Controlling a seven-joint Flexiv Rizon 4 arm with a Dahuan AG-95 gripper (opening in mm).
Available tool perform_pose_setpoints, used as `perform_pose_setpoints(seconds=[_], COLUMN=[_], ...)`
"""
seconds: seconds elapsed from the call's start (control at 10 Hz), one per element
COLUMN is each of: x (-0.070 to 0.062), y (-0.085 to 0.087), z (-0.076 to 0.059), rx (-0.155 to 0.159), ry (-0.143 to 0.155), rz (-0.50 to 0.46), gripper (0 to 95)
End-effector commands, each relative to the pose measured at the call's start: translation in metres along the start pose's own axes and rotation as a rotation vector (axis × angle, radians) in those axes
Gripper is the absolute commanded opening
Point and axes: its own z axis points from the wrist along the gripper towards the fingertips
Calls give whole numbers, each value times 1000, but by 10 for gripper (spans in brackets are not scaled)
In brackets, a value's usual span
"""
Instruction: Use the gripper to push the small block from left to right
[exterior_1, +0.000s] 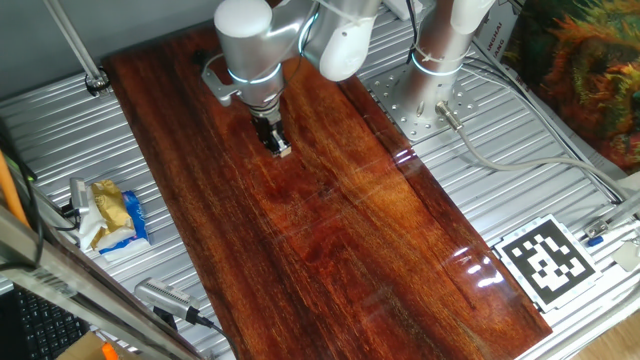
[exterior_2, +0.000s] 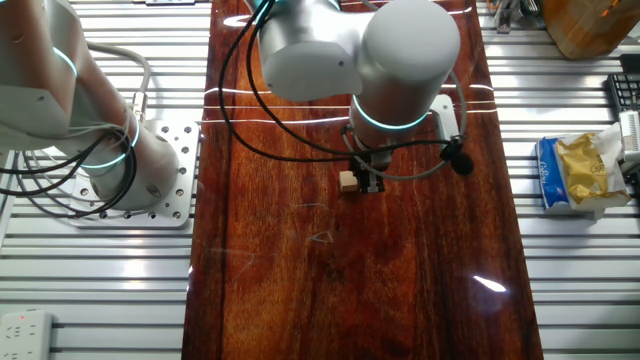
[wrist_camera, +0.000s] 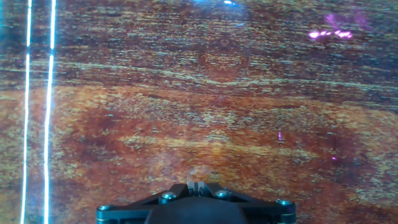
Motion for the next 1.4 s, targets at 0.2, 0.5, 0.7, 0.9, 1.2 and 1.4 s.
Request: perform_pose_setpoints(seconds=[0.2, 0.5, 0.7, 0.9, 1.2, 1.4], x=[4, 8, 10, 10, 10, 8], y=[-1, -7, -8, -8, -8, -9], z=[0, -3, -3, -3, -3, -4], rx=[11, 10, 12, 8, 7, 8], ry=[0, 2, 1, 0, -1, -10], rz=[-13, -20, -21, -18, -10, -4], gripper=[0, 0, 0, 0, 0, 0])
